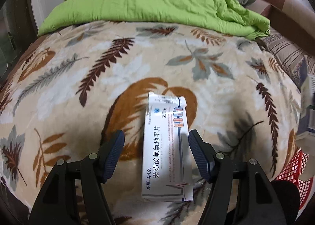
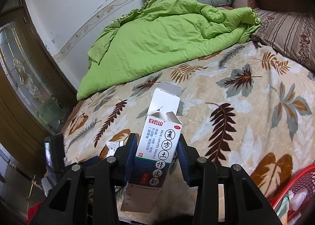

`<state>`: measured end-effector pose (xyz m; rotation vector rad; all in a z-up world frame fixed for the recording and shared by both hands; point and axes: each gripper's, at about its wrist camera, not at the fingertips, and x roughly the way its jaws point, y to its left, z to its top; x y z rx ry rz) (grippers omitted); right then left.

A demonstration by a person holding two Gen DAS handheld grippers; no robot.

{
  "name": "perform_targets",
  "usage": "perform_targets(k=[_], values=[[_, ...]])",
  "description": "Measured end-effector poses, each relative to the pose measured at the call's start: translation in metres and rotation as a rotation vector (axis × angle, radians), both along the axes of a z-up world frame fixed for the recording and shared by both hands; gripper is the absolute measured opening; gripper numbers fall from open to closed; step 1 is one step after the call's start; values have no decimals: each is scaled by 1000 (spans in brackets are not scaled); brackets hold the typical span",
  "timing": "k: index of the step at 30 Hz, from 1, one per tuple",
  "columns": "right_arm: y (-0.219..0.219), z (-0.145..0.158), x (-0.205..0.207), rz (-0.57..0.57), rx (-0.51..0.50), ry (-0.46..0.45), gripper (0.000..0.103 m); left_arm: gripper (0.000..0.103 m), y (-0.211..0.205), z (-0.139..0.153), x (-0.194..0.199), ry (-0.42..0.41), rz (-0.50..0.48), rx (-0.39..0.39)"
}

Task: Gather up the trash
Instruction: 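Grasp the flat white medicine box with the left tool, then carry both white boxes over the red wastebasket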

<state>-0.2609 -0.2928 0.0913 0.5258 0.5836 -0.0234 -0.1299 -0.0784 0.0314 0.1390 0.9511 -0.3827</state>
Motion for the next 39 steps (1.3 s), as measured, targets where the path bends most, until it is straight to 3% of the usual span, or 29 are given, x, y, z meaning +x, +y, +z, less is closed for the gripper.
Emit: perform_targets(k=[7, 12, 17, 19, 21, 32, 39], values=[[0, -3, -7, 9, 11, -3, 43, 66, -5, -9, 2, 29, -16, -7], [0, -3, -7, 9, 13, -4, 43, 64, -13, -14, -4, 18, -34, 48], [1, -4, -12, 8, 17, -4, 43, 37, -8, -12, 0, 12, -16, 26], [1, -4, -12, 9, 15, -4, 43, 17, -5, -10, 0, 12, -15, 3], [2, -4, -13, 10, 13, -5, 43, 13, -4, -8, 0, 8, -19, -16], [5, 5, -17, 10, 9, -19, 44, 13, -15, 42, -25, -133, -87, -113], [3, 18, -28, -1, -11, -39, 44, 13, -37, 72, -50, -197, -167, -125]])
